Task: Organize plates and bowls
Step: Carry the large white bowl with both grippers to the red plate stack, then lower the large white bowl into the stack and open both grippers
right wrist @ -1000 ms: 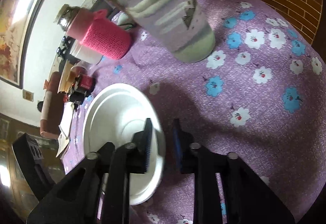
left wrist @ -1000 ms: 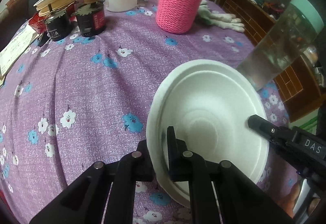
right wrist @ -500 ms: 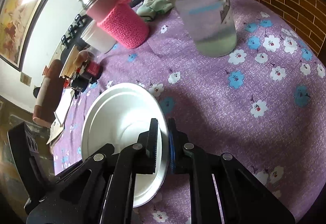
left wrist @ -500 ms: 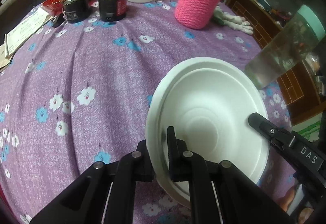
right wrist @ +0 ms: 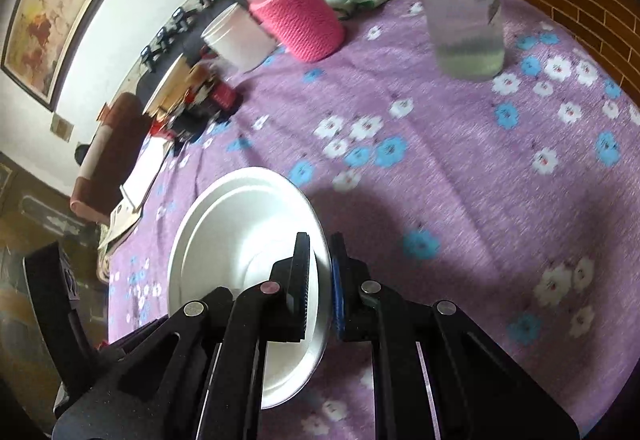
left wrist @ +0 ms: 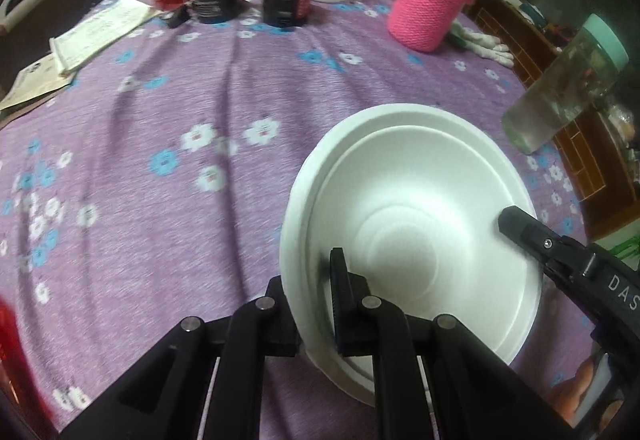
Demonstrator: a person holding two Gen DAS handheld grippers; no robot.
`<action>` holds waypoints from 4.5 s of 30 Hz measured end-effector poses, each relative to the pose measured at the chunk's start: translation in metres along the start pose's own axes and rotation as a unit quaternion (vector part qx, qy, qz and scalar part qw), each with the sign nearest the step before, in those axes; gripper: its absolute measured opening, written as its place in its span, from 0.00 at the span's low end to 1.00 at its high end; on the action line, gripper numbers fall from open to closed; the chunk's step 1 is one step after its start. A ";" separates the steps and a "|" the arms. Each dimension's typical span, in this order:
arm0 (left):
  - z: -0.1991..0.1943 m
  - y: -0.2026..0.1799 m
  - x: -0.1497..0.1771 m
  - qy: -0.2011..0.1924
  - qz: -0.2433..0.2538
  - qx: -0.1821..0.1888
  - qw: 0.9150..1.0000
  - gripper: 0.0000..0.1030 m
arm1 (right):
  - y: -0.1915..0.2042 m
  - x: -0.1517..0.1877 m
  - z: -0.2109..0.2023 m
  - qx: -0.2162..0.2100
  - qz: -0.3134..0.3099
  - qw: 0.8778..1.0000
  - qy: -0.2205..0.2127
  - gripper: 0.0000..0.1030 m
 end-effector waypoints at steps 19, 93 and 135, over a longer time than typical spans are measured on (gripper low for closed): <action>-0.047 0.052 0.034 -0.030 -0.024 -0.045 0.998 0.10 | 0.052 0.049 -0.005 -0.040 -0.027 0.998 0.026 0.08; -0.237 0.275 0.119 -0.187 -0.204 -0.178 0.944 0.11 | 0.344 0.219 -0.054 -0.179 -0.290 0.939 0.041 0.09; -0.244 0.293 0.132 -0.192 -0.146 -0.257 0.936 0.62 | 0.334 0.250 -0.012 -0.181 -0.306 0.935 0.018 0.15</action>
Point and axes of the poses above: each gripper's, at about its wrist camera, not at the fingertips, and z roughly the way its jaws point, y to its left, x to its underside, the point moved 5 cm from there along z, roughly the way its jaws point, and after that the axes turned 8 degrees about -y, right-handed, at the moved point
